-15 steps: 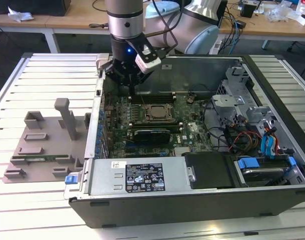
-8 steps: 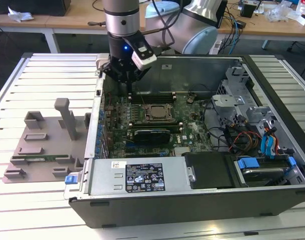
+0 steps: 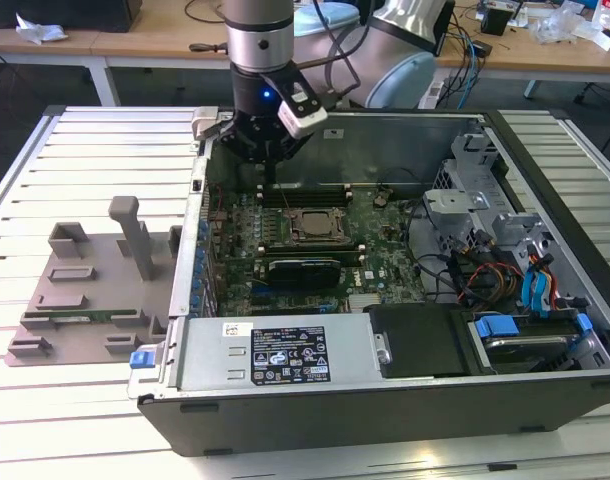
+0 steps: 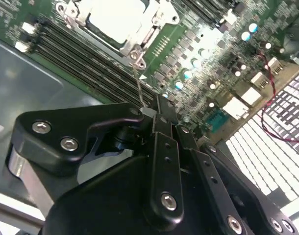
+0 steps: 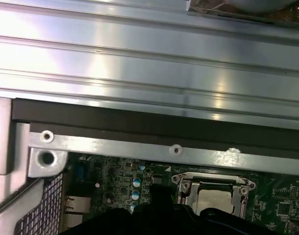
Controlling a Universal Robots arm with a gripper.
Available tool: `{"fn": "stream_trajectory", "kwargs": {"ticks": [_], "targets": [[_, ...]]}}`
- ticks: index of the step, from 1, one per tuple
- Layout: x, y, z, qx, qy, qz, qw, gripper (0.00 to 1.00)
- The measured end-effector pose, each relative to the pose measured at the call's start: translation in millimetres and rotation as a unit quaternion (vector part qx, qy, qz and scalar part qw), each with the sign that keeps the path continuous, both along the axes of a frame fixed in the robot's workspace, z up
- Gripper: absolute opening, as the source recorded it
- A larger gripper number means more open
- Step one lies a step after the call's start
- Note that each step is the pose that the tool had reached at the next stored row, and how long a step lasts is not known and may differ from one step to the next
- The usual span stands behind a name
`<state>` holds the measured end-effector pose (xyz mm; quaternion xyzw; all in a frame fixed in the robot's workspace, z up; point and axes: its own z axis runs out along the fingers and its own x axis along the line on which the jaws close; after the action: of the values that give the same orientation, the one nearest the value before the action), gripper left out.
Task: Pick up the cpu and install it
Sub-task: 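Install the first cpu locking lever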
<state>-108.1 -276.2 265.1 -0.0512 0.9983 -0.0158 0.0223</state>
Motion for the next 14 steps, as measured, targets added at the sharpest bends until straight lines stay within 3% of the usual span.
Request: {"fn": "stream_trajectory", "kwargs": {"ticks": [8,10,14], "targets": [[41.8,0.0,-3.8,0.0,0.0032,0.0,1.0,0.11],[45.3,0.0,-5.0,0.0,0.0038,0.0,1.0,0.11],[47.4,0.0,-13.8,-0.0001,0.0058,0.0,1.0,0.11]]}}
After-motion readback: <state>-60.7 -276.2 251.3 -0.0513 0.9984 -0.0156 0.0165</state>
